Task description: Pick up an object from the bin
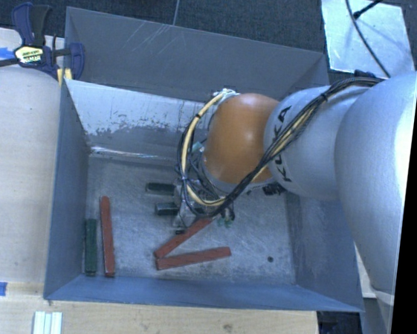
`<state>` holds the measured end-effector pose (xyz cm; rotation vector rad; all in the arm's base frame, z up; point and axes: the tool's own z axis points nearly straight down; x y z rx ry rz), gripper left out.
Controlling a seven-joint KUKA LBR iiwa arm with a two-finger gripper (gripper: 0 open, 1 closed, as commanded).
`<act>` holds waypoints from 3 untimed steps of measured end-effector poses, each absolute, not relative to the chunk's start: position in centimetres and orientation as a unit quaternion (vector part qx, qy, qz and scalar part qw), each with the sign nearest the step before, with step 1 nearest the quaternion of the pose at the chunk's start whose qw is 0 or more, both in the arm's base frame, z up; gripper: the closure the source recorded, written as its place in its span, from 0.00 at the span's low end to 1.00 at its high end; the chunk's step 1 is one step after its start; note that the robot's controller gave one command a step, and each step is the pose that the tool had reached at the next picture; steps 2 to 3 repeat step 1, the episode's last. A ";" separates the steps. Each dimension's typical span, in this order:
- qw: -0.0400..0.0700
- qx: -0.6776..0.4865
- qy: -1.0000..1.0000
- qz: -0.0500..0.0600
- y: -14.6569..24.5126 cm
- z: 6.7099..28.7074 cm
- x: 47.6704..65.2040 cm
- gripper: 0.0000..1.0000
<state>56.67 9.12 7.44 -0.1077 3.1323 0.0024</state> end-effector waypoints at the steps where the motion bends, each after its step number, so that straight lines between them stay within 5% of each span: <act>1: 0.006 -0.034 0.999 0.001 9.1 17.0 57.0 1.00; 3: 0.006 -0.034 0.999 0.001 9.1 17.0 57.0 1.00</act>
Offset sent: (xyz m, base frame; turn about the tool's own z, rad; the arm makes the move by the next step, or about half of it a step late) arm -0.0001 0.0000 0.0900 0.0000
